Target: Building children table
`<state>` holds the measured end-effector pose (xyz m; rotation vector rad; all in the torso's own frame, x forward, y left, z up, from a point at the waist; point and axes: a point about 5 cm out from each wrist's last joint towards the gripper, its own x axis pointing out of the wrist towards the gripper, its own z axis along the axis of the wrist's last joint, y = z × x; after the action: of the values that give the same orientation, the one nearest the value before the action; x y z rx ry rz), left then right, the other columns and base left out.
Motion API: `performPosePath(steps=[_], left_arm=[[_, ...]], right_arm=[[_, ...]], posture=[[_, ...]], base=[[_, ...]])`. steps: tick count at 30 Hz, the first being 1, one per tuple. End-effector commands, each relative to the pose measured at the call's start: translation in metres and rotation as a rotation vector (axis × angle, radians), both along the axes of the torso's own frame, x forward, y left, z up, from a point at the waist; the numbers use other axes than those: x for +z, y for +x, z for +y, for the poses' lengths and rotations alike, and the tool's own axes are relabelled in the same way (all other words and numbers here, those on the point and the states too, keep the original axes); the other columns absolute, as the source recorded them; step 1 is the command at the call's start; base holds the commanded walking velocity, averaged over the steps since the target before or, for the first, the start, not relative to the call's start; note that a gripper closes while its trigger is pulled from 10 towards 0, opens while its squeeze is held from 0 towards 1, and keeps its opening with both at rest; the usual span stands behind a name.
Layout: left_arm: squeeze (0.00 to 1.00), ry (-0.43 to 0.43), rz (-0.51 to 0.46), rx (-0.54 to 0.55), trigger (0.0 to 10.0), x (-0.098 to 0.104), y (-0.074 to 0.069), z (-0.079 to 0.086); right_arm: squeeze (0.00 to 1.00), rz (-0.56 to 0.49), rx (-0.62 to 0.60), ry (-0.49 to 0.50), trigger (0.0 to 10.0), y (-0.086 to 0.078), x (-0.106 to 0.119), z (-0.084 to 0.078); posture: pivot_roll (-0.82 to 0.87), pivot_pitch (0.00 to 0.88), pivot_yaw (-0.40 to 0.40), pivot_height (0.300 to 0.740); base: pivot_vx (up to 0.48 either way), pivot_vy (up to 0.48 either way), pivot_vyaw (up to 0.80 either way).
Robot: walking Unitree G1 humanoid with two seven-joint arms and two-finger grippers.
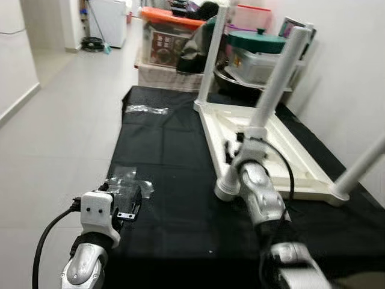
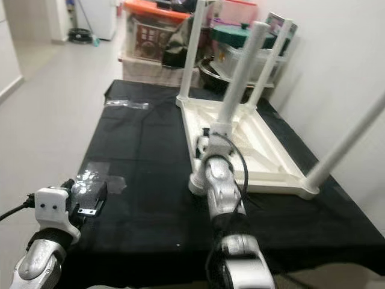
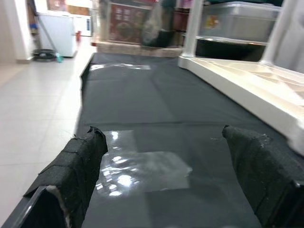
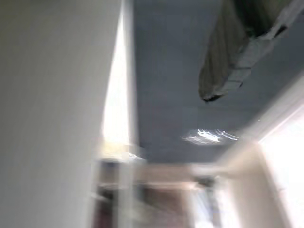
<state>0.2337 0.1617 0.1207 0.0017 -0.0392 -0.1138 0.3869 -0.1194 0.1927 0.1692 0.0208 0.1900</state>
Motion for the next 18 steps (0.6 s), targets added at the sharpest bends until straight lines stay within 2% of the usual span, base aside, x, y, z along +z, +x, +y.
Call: performPosePath(steps=[1,2,3,4,6,7,9,10,11,12,14,15,18], left_arm=[[0.00,-0.016,0.010,-0.002,10.0,-0.003,0.000,-0.002],[0.00,-0.017,0.009,-0.004,10.0,-0.003,0.001,-0.002],[0.00,-0.017,0.009,-0.010,10.0,-0.003,0.001,-0.003],[0.00,-0.017,0.009,-0.010,10.0,-0.003,0.001,-0.003],[0.00,-0.015,0.005,-0.015,10.0,-0.002,0.002,-0.004],[0.00,-0.015,0.005,-0.015,10.0,-0.002,0.002,-0.004],[0.00,-0.013,0.002,-0.013,10.0,-0.002,0.002,-0.004],[0.00,-0.013,0.002,-0.013,10.0,-0.002,0.002,-0.004],[0.00,-0.011,0.001,-0.012,10.0,-0.002,0.002,-0.004],[0.00,-0.011,0.001,-0.011,10.0,-0.001,0.002,-0.004],[0.00,-0.010,0.000,-0.011,10.0,-0.001,0.001,-0.004],[0.00,-0.010,0.000,-0.009,10.0,-0.001,0.001,-0.004],[0.00,-0.010,0.000,-0.005,10.0,-0.001,0.000,-0.003]], right_arm=[[0.57,-0.035,0.120,0.059,10.0,0.000,0.007,0.008],[0.00,-0.086,0.283,0.060,10.0,-0.003,0.012,0.015],[0.00,-0.147,0.450,0.057,10.0,-0.010,0.015,0.017],[0.00,-0.147,0.450,0.057,10.0,-0.010,0.015,0.017],[0.00,-0.168,0.751,0.072,10.0,-0.019,0.012,0.017],[0.00,-0.168,0.751,0.072,10.0,-0.019,0.012,0.017],[0.00,-0.152,0.913,0.081,10.0,-0.023,0.008,0.020],[0.00,-0.152,0.913,0.081,10.0,-0.023,0.008,0.020],[0.00,-0.156,1.037,0.040,10.0,-0.031,-0.001,0.033],[0.00,-0.158,1.096,0.034,6.1,-0.036,-0.006,0.040],[0.00,-0.159,1.135,0.034,6.1,-0.040,-0.009,0.044],[0.00,-0.156,1.175,0.059,0.0,-0.043,-0.012,0.048],[0.00,-0.147,1.139,0.071,0.0,-0.044,-0.019,0.056]], posture=[[0.10,0.000,-0.187,0.740],[0.10,0.000,-0.185,0.740],[0.10,0.000,-0.187,0.740],[0.10,0.000,-0.187,0.740],[0.11,0.000,-0.195,0.740],[0.11,0.000,-0.195,0.740],[0.11,0.000,-0.195,0.740],[0.11,0.000,-0.195,0.740],[0.12,0.000,-0.205,0.740],[0.13,0.000,-0.211,0.740],[0.13,0.000,-0.211,0.740],[0.13,0.000,-0.214,0.740],[0.13,0.000,-0.214,0.740]], base=[[0.000,0.000,0.00],[0.000,0.000,0.00],[0.000,0.000,0.00],[0.000,0.000,0.00],[0.000,0.000,0.00],[0.000,0.000,0.00],[0.000,0.000,0.00],[0.000,0.000,0.00],[0.000,0.000,0.00],[0.000,0.000,0.00],[0.000,0.000,0.00],[0.000,0.000,0.00],[0.000,0.000,0.00]])
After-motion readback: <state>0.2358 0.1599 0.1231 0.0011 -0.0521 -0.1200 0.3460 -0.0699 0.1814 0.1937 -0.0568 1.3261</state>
